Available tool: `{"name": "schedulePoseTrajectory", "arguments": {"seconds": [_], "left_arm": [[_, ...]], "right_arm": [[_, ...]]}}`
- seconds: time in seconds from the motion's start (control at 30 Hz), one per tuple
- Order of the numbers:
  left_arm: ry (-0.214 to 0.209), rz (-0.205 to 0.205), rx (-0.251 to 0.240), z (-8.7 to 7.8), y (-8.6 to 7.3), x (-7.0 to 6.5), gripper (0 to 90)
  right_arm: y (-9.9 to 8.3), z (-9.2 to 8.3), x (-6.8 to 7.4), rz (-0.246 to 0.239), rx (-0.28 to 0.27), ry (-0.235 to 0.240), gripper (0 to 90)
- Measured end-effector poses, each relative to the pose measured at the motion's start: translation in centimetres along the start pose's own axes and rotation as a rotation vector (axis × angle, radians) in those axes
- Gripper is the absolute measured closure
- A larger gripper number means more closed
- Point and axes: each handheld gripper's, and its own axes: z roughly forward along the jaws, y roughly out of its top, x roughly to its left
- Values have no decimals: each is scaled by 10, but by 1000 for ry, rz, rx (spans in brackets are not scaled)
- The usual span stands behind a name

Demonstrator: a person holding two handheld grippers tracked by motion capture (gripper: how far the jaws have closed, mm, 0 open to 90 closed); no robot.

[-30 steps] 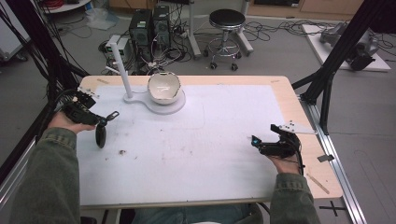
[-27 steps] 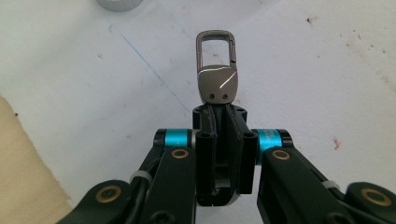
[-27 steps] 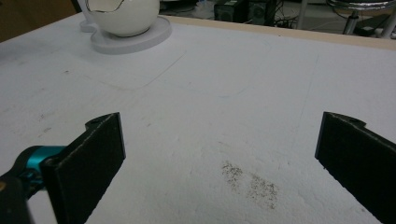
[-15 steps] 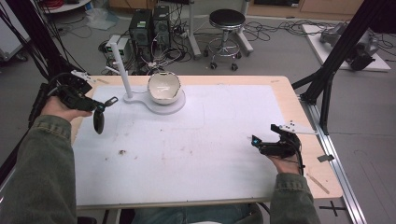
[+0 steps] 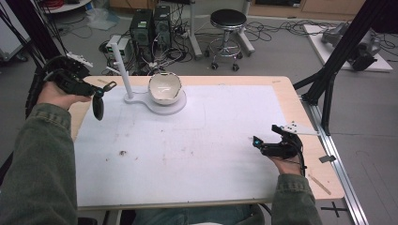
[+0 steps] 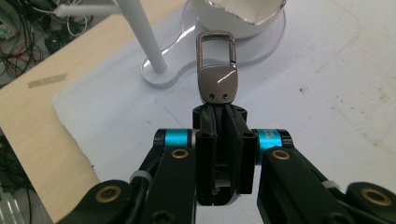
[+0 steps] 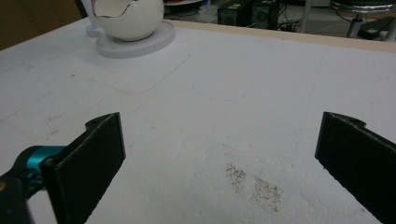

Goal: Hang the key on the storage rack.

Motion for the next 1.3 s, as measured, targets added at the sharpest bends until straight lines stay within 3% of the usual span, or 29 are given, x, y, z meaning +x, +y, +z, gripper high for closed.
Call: {"name": "schedulePoseTrajectory", "arguments": {"seconds": [0.4, 0.57, 0.7, 0.9, 1.07, 1.3], "left_arm": [[43, 7, -48, -10, 26, 8, 826], [59, 35, -39, -6, 41, 9, 826], [103, 57, -38, -5, 48, 11, 826], [108, 51, -30, 2, 54, 20, 826], [138, 75, 40, 14, 59, 23, 826], [161, 73, 63, 23, 61, 24, 826]], "right_arm": [[0, -2, -2, 7, -5, -2, 5], [0, -2, -3, 10, -8, -2, 5], [0, -1, -3, 9, -5, 1, 4], [-1, 0, -3, 11, -1, 0, 5], [-2, -2, -4, 10, 0, -8, 5], [-3, -2, -5, 3, 6, -11, 5]]}}
